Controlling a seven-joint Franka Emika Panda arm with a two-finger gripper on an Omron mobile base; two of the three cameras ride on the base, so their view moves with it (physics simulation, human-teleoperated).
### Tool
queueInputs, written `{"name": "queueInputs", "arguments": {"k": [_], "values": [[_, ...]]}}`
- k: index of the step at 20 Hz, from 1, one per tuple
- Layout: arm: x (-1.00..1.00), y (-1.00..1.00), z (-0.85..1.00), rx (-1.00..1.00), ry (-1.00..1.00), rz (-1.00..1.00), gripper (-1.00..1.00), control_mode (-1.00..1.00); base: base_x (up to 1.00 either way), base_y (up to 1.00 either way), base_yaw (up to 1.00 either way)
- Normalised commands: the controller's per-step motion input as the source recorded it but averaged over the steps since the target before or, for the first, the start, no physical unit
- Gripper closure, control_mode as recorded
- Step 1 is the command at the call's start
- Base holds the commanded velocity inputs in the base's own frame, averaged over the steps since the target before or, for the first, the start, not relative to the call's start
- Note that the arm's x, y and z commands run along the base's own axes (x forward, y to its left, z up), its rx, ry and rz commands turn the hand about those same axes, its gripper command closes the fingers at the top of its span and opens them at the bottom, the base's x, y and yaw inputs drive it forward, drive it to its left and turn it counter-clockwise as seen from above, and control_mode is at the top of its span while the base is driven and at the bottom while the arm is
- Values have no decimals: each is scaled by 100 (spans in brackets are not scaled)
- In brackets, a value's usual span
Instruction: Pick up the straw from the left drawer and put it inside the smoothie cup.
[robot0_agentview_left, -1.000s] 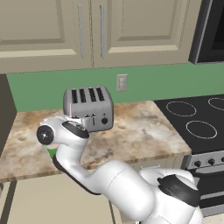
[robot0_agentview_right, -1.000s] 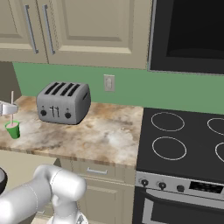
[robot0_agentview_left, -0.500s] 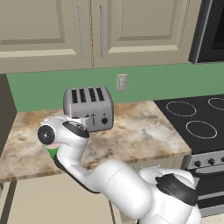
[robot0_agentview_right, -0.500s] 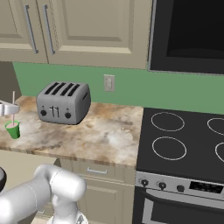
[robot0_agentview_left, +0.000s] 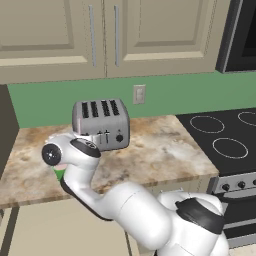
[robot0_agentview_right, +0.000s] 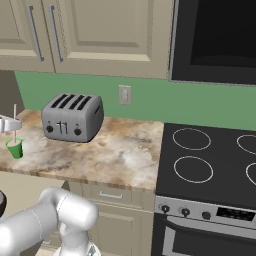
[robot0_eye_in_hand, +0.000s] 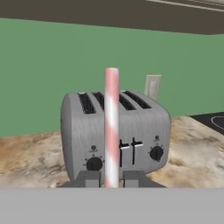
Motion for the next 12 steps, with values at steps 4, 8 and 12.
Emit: {"name": "queueInputs", "arguments": {"k": [4,8,12], "values": [[0,16,-2,0,-1,0,100,-100,0,0,0],[0,12,-9,0,-1,0,100,-100,0,0,0],[0,13,-14,0,-2,0,100,-100,0,0,0]]}}
